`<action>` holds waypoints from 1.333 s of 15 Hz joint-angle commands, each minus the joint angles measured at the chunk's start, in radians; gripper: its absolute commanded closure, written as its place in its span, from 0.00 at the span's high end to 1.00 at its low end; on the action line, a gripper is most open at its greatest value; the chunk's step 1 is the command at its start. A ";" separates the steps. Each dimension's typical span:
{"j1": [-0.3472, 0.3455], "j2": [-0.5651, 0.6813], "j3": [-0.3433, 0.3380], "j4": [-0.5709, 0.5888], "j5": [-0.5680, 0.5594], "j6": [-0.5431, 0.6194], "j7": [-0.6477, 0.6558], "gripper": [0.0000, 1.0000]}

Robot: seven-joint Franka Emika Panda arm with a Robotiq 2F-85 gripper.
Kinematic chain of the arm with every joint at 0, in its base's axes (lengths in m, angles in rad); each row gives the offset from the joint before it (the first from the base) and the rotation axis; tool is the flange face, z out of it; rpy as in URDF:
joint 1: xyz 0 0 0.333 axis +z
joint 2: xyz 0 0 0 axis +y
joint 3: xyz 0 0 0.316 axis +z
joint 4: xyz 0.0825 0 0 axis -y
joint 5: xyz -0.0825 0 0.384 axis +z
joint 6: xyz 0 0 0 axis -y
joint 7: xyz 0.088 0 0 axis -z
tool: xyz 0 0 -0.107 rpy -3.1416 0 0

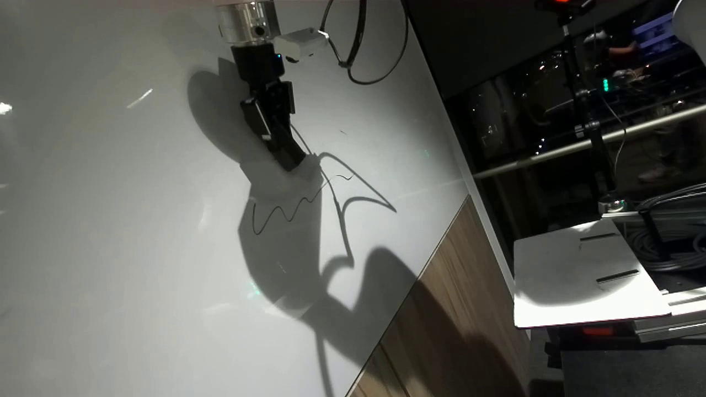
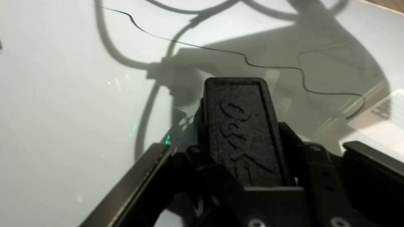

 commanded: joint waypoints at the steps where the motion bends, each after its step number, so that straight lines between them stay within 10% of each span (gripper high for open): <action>1: 0.047 0.133 0.020 0.155 -0.045 0.036 0.021 0.30; 10: 0.148 0.263 -0.001 0.242 -0.072 -0.035 0.026 0.30; 20: 0.085 0.117 -0.062 0.110 -0.080 -0.062 0.009 0.30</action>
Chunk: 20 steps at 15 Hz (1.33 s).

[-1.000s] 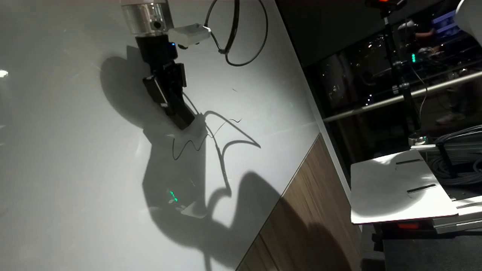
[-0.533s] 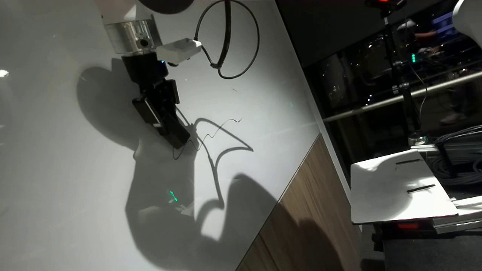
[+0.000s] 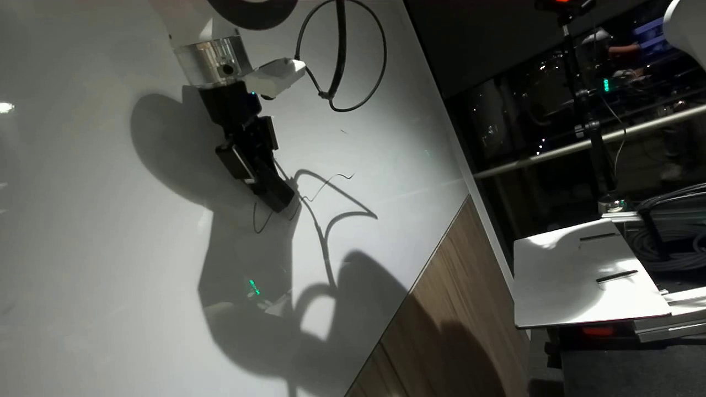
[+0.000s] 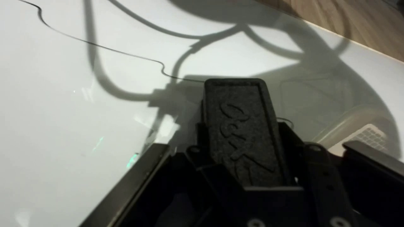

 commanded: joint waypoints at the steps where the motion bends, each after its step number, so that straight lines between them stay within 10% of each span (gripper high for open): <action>1: -0.068 -0.082 -0.055 -0.048 -0.038 0.041 -0.036 0.30; 13: -0.359 -0.320 -0.198 -0.313 0.026 0.244 -0.139 0.30; 20: -0.367 -0.340 -0.168 -0.393 0.060 0.357 -0.110 0.30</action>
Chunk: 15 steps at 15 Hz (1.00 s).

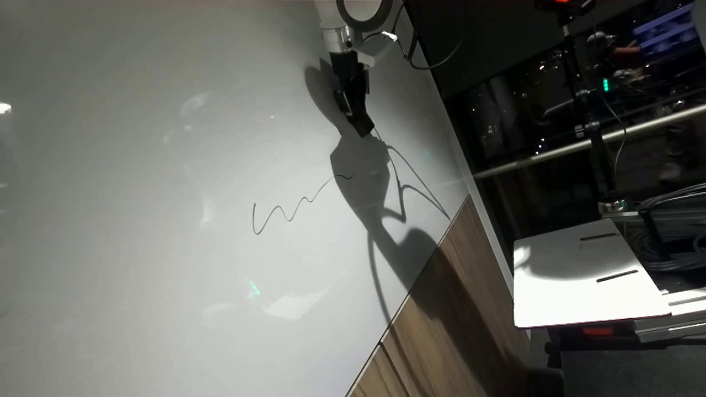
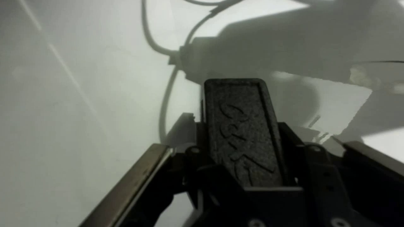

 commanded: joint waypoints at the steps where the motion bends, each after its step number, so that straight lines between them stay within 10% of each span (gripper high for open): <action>1: 0.016 -0.015 0.034 -0.033 0.020 0.080 0.023 0.30; 15: 0.038 -0.014 0.088 -0.088 0.013 0.142 0.049 0.30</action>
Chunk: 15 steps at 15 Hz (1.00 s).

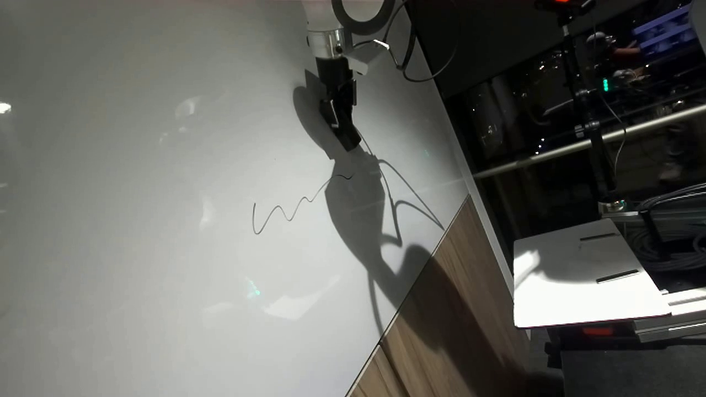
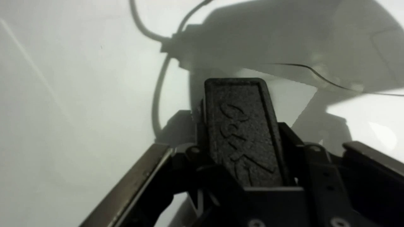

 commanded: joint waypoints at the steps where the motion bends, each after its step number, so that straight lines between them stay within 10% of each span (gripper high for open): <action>1: 0.008 0.013 0.011 -0.018 0.012 0.081 0.021 0.30; 15: 0.061 0.158 0.034 0.028 -0.016 0.110 0.075 0.30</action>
